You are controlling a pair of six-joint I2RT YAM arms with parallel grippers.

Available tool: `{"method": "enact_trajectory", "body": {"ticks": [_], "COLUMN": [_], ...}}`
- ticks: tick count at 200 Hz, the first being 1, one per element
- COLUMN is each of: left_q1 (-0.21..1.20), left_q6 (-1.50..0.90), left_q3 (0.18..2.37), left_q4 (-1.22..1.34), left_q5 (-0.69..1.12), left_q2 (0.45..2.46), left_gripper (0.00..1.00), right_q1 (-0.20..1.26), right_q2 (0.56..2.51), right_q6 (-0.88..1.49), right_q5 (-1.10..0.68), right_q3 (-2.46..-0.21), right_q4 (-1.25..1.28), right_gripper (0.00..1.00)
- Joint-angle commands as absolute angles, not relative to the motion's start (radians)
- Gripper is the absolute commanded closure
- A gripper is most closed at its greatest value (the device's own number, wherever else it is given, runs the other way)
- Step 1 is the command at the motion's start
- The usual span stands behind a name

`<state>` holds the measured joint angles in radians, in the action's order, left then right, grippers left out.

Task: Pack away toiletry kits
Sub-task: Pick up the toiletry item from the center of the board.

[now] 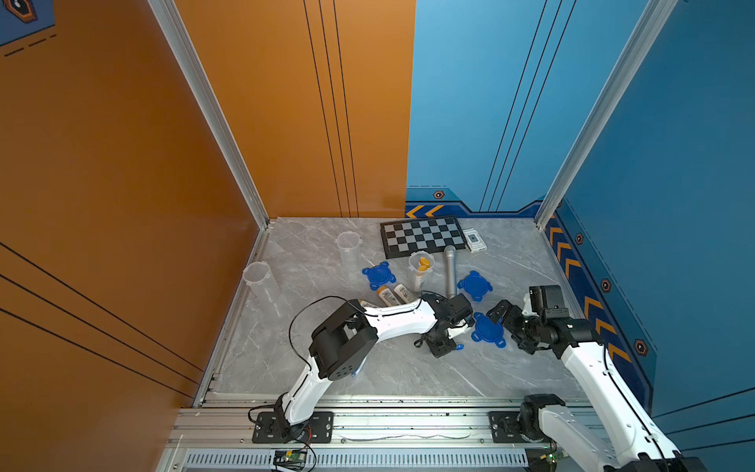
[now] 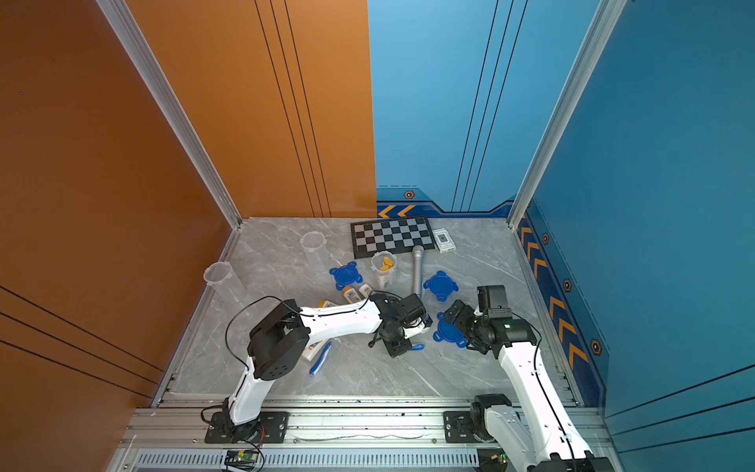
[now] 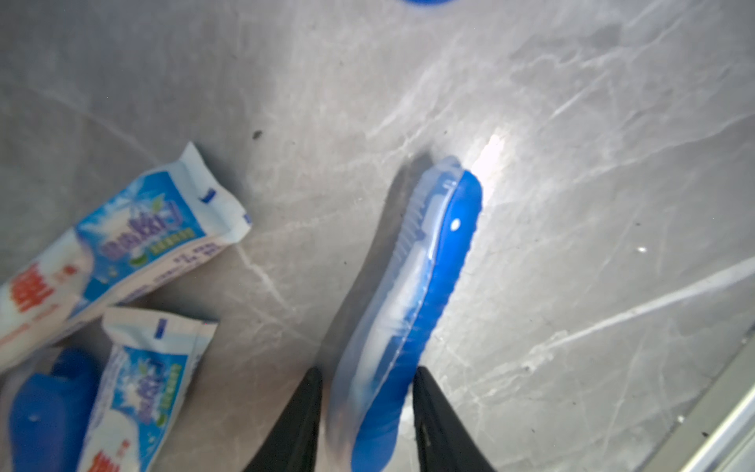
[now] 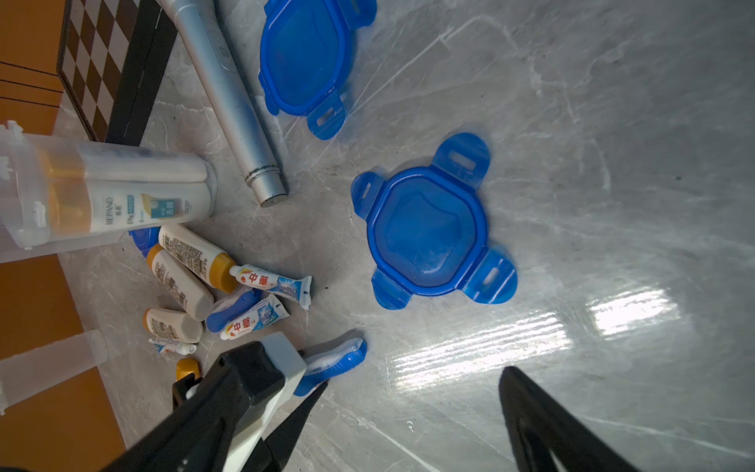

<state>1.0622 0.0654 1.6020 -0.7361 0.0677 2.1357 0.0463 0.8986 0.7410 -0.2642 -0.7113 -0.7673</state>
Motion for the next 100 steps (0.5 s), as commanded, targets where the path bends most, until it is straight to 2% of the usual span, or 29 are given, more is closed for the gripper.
{"method": "enact_trajectory", "body": {"ticks": [1, 67, 100], "left_q1": [1.066, 1.005, 0.909], "left_q6": [0.069, -0.001, -0.132], "left_q3": [1.544, 1.488, 1.390], "left_q4": [-0.793, -0.789, -0.705], "left_q5": [0.061, 0.150, 0.272], "left_q2": [2.145, 2.005, 1.847], "left_gripper": [0.70, 0.90, 0.92], "right_q1": [0.040, 0.062, 0.133], "right_q2": [0.875, 0.831, 0.822], "right_q6": [0.756, 0.792, 0.824], "right_q5": [-0.291, -0.320, -0.411], "right_q3": [-0.694, -0.628, -0.607], "right_q4": [-0.807, -0.790, -0.625], "right_gripper": [0.00, 0.00, 0.00]}}
